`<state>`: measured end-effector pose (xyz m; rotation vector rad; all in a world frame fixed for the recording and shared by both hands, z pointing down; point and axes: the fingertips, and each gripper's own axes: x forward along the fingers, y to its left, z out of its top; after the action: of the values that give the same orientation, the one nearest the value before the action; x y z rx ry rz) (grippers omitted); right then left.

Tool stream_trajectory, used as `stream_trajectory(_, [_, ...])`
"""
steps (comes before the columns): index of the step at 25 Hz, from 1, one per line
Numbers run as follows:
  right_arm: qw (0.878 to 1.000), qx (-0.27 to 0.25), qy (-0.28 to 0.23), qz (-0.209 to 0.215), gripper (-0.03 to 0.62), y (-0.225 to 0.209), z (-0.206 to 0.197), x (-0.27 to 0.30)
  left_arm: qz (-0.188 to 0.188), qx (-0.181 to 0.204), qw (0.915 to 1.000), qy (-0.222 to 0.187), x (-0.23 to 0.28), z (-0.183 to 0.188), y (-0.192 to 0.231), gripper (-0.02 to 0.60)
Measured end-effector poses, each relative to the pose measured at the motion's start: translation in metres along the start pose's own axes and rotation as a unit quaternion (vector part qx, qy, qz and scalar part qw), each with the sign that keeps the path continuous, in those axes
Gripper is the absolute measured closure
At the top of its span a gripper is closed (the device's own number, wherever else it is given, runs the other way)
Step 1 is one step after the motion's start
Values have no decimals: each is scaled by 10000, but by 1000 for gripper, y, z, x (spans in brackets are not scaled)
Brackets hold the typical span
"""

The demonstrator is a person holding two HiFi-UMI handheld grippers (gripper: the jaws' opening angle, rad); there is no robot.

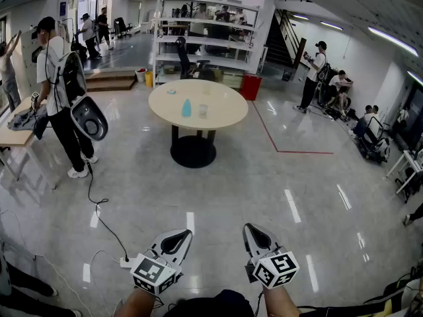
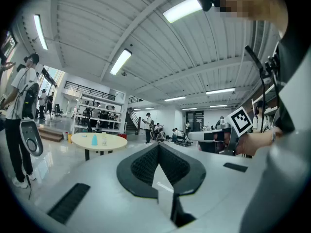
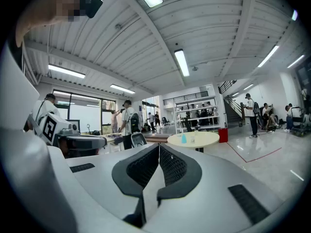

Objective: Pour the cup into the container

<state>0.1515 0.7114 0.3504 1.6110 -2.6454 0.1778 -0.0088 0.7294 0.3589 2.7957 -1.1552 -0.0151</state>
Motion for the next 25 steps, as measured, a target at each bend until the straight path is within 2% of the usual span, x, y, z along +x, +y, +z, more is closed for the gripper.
stream_trajectory(6, [10000, 40, 48, 32, 588, -10, -1, 33, 31, -97, 9999, 14, 20, 1, 28, 581])
stream_trajectory(11, [10000, 34, -15, 91, 588, -42, -1, 71, 138, -107, 9998, 37, 55, 0, 55, 581])
stream_trajectory(19, [9992, 59, -133, 367, 588, -126, 26, 165, 397, -97, 9992, 32, 162, 28, 113, 581])
stream_trajectory(22, [9990, -141, -166, 381, 588, -170, 42, 201, 457, 64, 9989, 18, 209, 41, 130, 581])
stream_trajectory(25, [9988, -86, -148, 465, 588, -209, 46, 228, 476, 226, 9986, 38, 253, 48, 139, 581])
